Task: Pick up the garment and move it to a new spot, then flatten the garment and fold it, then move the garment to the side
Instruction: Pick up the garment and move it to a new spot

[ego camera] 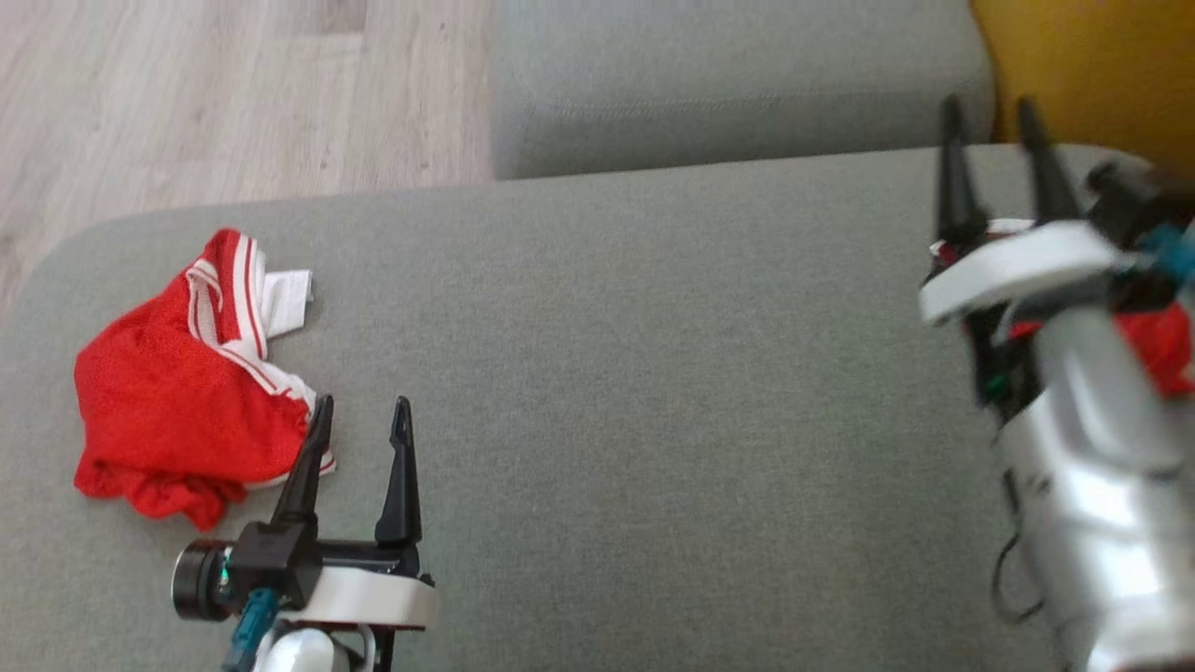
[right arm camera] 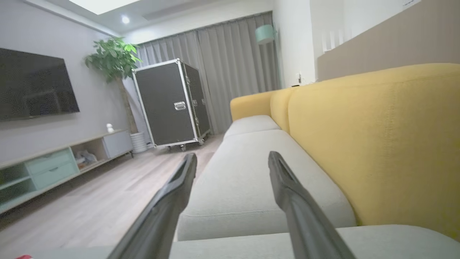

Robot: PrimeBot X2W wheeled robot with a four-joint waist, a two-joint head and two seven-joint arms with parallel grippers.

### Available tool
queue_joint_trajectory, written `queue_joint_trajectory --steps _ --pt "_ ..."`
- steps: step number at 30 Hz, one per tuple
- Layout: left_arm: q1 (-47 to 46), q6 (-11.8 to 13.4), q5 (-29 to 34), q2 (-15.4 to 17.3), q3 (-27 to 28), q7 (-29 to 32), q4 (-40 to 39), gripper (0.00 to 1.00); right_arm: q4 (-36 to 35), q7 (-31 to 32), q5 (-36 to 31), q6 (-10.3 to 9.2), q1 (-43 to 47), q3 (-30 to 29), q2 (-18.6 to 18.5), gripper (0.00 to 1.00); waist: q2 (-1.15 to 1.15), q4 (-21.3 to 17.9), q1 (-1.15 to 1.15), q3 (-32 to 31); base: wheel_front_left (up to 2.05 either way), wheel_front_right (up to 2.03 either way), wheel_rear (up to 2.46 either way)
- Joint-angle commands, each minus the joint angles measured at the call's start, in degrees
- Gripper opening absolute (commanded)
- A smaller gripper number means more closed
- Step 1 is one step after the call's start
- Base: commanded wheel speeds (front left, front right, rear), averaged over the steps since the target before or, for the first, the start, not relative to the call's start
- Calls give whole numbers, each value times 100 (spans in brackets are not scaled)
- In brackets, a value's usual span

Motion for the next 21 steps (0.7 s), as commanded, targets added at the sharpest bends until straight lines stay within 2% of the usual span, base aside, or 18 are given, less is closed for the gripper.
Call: queue_joint_trajectory --steps 1,9,21 --pt "-164 18 -27 20 208 -36 -255 100 -663 -61 -136 37 359 81 216 100 0 -18 2 -88 0 0 0" --pt "-91 25 -121 20 156 -36 -310 100 -2366 -62 -639 37 2295 -238 539 100 0 115 2 -138 0 0 0" --pt "134 92 -142 20 68 -36 -313 100 -3216 -62 -776 37 3895 -223 556 100 0 174 2 -123 0 0 0"
